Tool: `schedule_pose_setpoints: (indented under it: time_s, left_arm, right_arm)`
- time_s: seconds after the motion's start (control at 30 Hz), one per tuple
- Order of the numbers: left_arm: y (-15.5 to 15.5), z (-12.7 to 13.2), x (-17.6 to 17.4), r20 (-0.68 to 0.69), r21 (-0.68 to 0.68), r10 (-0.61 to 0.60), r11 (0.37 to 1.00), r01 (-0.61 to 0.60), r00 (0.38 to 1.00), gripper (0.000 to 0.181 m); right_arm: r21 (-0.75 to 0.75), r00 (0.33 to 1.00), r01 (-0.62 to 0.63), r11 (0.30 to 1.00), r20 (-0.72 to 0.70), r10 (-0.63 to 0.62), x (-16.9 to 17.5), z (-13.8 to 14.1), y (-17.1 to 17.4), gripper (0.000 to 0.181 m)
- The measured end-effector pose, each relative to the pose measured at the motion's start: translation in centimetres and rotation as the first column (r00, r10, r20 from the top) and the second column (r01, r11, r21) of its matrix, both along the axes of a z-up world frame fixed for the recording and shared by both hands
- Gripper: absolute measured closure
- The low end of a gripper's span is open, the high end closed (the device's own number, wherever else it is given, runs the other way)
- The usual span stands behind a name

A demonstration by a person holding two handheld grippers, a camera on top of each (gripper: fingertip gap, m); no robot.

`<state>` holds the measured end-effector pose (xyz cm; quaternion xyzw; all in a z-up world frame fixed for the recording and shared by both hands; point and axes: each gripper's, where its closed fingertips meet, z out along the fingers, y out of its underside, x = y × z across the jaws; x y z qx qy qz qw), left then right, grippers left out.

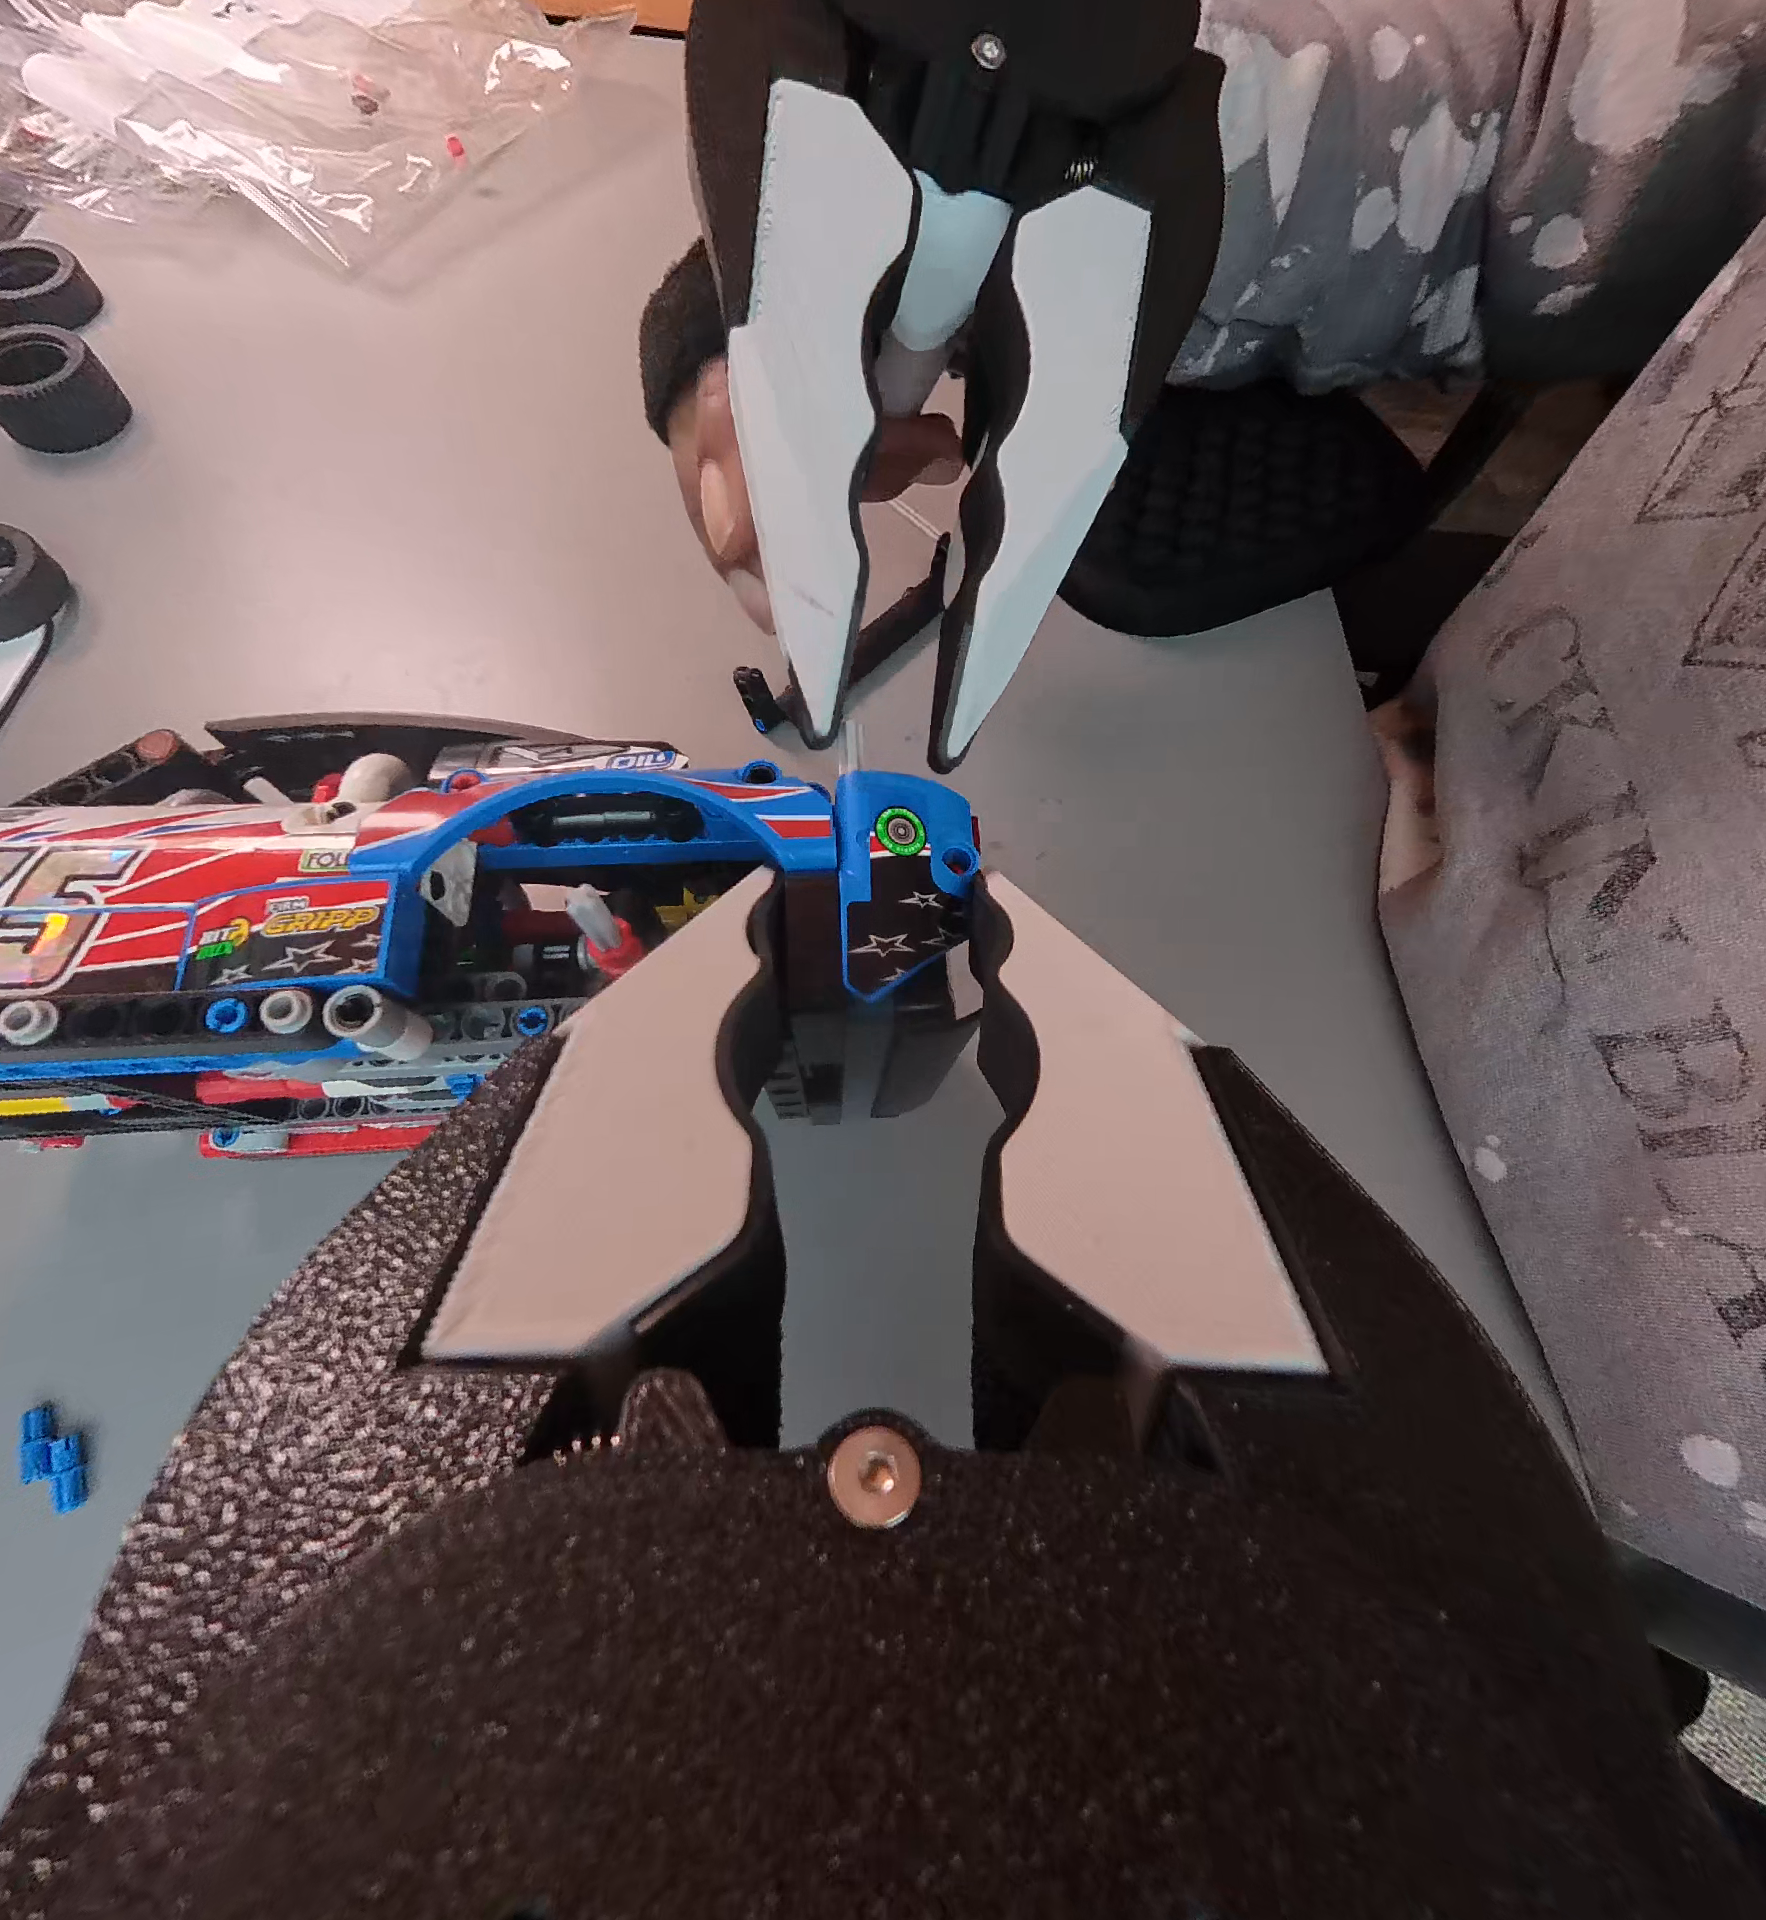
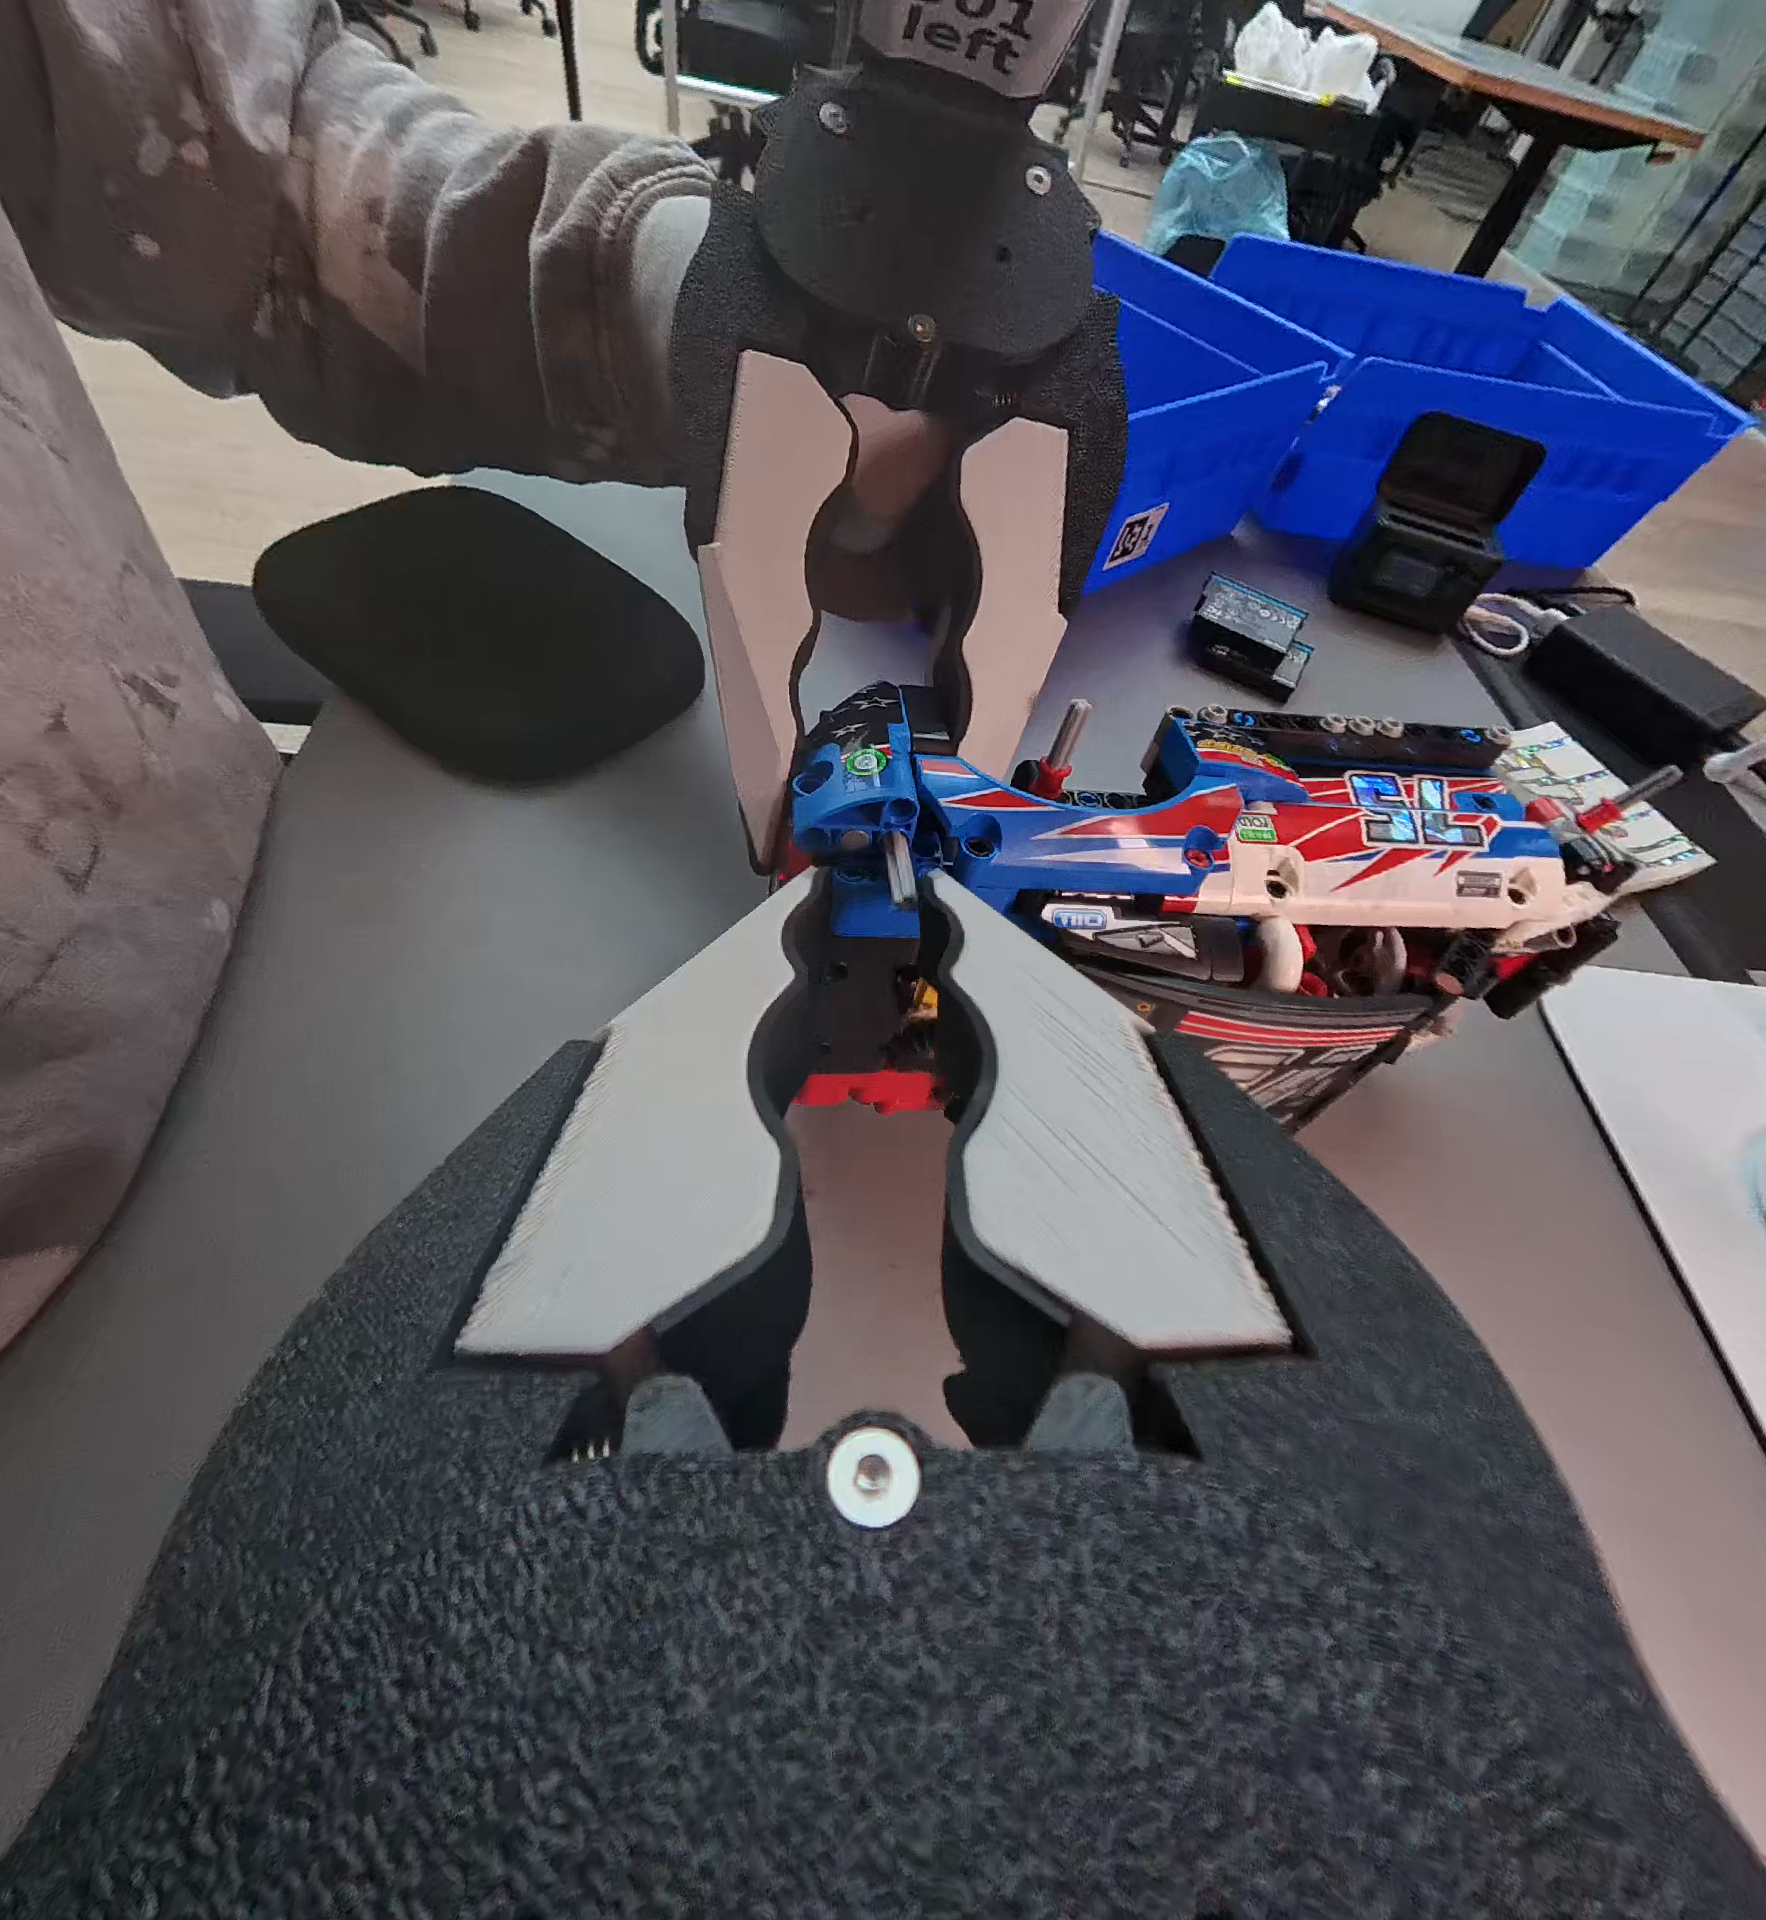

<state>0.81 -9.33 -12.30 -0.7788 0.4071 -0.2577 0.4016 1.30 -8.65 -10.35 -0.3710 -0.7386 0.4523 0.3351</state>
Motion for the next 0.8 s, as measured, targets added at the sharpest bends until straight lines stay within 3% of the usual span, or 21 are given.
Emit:
schedule_pose_setpoints:
  time_s: [0.03, 0.1, 0.5, 0.6, 0.67, 0.73, 0.8]
  left_arm:
    - [-0.1, 0.0, 0.0, 0.002, 0.002, -0.005, 1.0, 0.005, 1.0, 0.149]
    - [-0.3, 0.0, 0.0, 0.005, 0.005, -0.014, 1.0, 0.014, 1.0, 0.149]
    - [-1.0, -0.1, 0.4, 0.032, 0.061, -0.034, 0.998, 0.032, 0.999, 0.15]
    - [-1.0, -0.1, 0.6, 0.035, 0.074, -0.038, 0.997, 0.035, 0.999, 0.151]
    - [-1.1, 0.0, -0.9, 0.063, 0.078, -0.005, 0.997, 0.0, 0.998, 0.151]
    - [-1.2, 0.1, -2.8, 0.101, 0.084, 0.059, 0.994, -0.068, 0.993, 0.151]
    - [-1.5, 0.1, -3.1, 0.092, 0.081, 0.062, 0.994, -0.07, 0.994, 0.15]
  right_arm:
    - [-0.008, 1.0, -0.019, 1.0, 0.0, 0.019, -0.2, 0.1, -0.1, 0.167]
    - [-0.012, 0.999, -0.043, 0.999, 0.006, 0.043, -0.6, 0.1, -0.2, 0.176]
    - [-0.068, 0.992, -0.129, 0.989, -0.001, 0.129, 0.0, -0.1, -0.9, 0.178]
    - [-0.078, 0.994, -0.113, 0.991, -0.011, 0.113, 0.5, -0.2, -0.7, 0.178]
    - [-0.128, 0.998, -0.065, 0.99, -0.033, 0.061, 1.9, 0.5, 1.2, 0.181]
    - [-0.125, 1.0, 0.0, 0.992, -0.011, -0.002, 3.2, -0.4, 2.8, 0.181]
    - [-0.137, 1.0, 0.0, 0.991, -0.007, -0.001, 3.5, -1.0, 2.2, 0.181]
